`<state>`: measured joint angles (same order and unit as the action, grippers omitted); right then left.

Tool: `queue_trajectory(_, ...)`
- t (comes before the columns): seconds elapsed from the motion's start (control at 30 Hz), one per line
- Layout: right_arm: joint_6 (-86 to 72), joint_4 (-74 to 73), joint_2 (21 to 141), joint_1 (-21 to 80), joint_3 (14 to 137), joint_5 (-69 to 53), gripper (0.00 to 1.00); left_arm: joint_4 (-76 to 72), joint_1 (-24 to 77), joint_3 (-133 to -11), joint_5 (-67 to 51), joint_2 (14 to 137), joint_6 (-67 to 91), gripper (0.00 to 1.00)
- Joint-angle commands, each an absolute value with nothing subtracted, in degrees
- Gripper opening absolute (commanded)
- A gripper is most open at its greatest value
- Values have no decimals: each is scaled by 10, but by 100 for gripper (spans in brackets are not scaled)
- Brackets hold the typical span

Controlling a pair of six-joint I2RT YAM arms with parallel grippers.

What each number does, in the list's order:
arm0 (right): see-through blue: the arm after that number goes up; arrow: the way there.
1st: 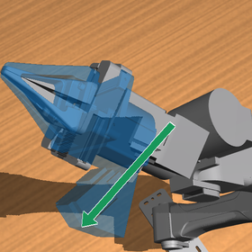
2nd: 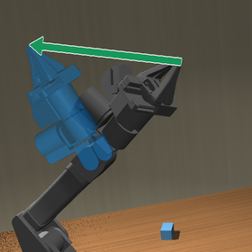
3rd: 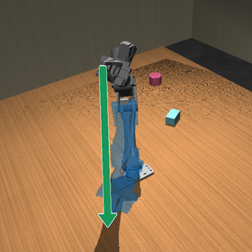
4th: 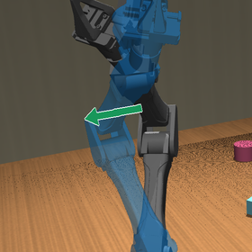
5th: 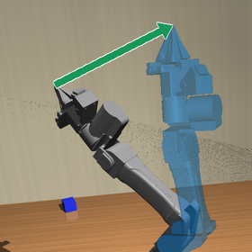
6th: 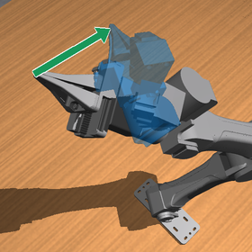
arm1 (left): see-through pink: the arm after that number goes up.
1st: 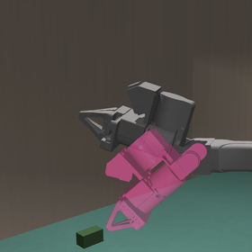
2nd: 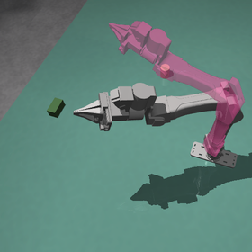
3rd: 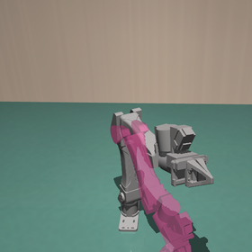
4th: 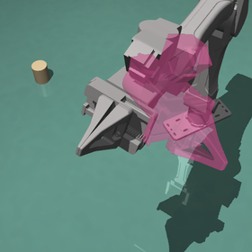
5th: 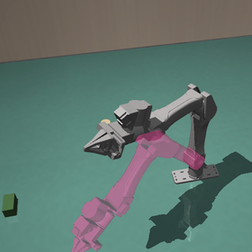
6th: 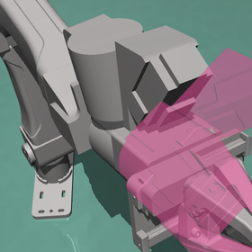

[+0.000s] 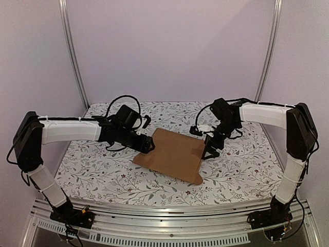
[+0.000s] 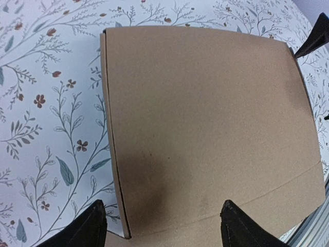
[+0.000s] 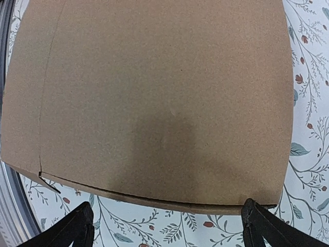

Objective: Fold the paper box

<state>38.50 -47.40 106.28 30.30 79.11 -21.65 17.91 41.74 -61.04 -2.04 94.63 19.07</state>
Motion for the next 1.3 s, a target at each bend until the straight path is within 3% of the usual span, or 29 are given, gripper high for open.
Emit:
queue_trajectory(0.0, 395, -496, 1059, 301, 799, -242, 99, 194, 395, -651, -87, 1001, 120, 76)
queue_trajectory(0.3, 393, -498, 1068, 301, 799, -248, 99, 285, 387, -716, -214, 1055, 94, 66)
queue_trajectory(0.63, 381, -492, 1079, 300, 799, -231, 99, 368, 388, -715, -186, 1017, 161, 63)
queue_trajectory(0.87, 379, -502, 1015, 298, 795, -205, 99, 356, 394, -656, -178, 953, 201, 61)
queue_trajectory(1.13, 385, -508, 955, 296, 756, -176, 99, 226, 394, -546, -144, 883, 204, 72)
queue_trajectory(1.2, 384, -509, 960, 293, 757, -176, 99, 205, 399, -520, -145, 873, 196, 98)
queue_trajectory(1.27, 379, -512, 963, 289, 759, -189, 99, 185, 417, -490, -125, 842, 180, 100)
